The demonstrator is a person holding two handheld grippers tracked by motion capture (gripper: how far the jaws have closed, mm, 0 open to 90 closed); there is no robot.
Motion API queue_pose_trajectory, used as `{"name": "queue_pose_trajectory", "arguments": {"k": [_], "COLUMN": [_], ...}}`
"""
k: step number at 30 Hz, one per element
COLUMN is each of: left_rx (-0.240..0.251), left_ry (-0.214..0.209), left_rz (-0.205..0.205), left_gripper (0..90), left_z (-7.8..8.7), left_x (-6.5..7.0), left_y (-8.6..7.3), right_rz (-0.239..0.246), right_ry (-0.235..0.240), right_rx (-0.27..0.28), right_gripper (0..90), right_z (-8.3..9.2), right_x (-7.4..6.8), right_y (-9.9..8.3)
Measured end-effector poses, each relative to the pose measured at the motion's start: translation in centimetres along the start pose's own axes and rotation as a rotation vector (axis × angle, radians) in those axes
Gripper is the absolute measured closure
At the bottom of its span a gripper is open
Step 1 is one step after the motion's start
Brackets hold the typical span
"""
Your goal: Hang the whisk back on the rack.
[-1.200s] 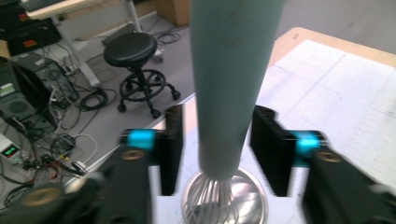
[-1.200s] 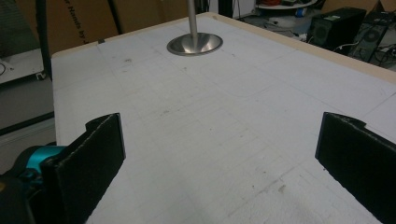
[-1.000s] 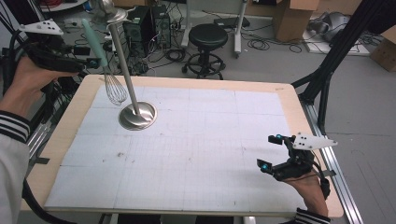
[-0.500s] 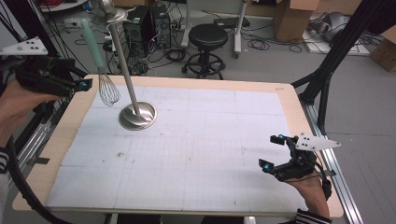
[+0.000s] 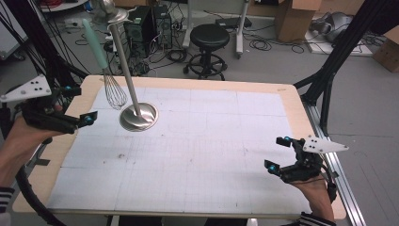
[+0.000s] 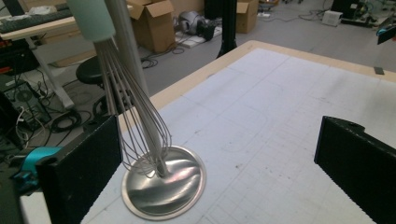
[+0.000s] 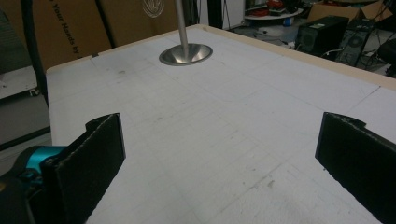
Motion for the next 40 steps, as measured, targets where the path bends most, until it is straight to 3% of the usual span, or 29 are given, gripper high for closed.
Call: {"name": "queue_pose_trajectory", "arguments": {"k": [5, 7, 11, 18, 23, 27, 40], "left_rx": [0.014, 0.01, 0.048, 0.053, 0.041, -0.015, -0.01], "left_ry": [-0.018, -0.018, -0.037, -0.071, -0.114, -0.121, -0.116], "left_rz": [0.022, 0.006, -0.004, -0.049, -0.026, -0.015, -0.018], "left_gripper": [1.7, 1.7, 1.7, 1.7, 1.7, 1.7, 1.7], "left_z": [-1.4, -1.9, -2.4, -3.3, -4.6, -5.9, -5.9], "left_x": [1.3, 2.0, 3.1, 5.1, 6.1, 6.2, 6.3], "left_y": [-2.3, -3.0, -3.4, -4.5, -6.3, -7.9, -8.3], "right_rz": [0.0, 0.004, 0.002, -0.007, -0.02, -0.025, -0.024], "right_ry": [0.001, 0.0, -0.006, -0.009, -0.016, -0.018, -0.028], "right_rx": [0.01, 0.017, 0.019, 0.012, 0.007, 0.008, 0.016], "right_gripper": [0.5, 0.5, 0.5, 0.5, 0.5, 0.5, 0.5], "right_z": [0.1, 0.1, 0.0, -0.2, -0.3, -0.3, -0.3], "right_x": [-0.2, -0.1, 0.0, 0.1, 0.3, 0.3, 0.4], "right_y": [0.2, 0.3, 0.2, -0.1, -0.5, -0.6, -0.7]}}
Point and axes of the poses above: each handheld gripper's, and its own axes: z roughly backward along the jaws, y roughly out of its top, x roughly to its right, the point moved 10 cm from there along -z, roughly forward along the jaws, and after that the axes turned 14 degrees about -x, right-handed, at the moved point
